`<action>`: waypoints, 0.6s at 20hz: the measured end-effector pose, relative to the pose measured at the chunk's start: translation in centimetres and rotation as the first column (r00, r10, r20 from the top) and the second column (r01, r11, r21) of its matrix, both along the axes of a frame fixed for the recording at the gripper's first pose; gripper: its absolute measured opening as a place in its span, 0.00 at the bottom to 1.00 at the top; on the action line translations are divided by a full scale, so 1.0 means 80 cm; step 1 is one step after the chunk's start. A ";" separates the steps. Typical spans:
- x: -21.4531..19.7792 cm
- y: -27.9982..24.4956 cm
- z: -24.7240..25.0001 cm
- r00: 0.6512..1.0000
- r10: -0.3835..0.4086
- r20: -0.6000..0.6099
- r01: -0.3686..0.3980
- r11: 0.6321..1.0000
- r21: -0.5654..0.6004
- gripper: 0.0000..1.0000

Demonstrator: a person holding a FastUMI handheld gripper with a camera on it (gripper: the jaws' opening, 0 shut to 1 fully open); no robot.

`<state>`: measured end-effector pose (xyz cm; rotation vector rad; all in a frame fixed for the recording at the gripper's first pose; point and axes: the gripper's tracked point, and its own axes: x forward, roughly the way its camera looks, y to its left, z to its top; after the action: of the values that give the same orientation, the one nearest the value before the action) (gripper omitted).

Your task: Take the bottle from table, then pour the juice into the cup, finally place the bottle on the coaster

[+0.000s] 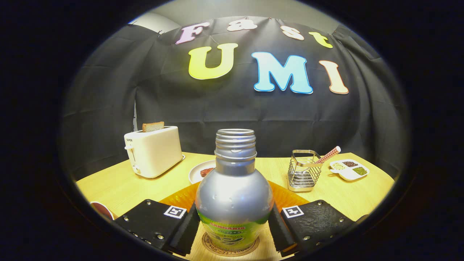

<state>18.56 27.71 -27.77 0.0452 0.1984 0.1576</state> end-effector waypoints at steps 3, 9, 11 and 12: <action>-0.005 0.004 0.004 0.999 0.009 0.054 -0.007 0.999 -0.043 0.82; -0.015 0.019 -0.012 0.997 0.056 0.055 -0.049 0.992 -0.120 0.86; -0.019 0.019 -0.004 0.996 0.054 0.072 -0.045 0.992 -0.116 0.91; -0.022 0.020 0.004 0.995 0.058 0.086 -0.048 0.993 -0.110 0.91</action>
<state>16.81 29.34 -27.42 -0.0750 0.1184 0.2012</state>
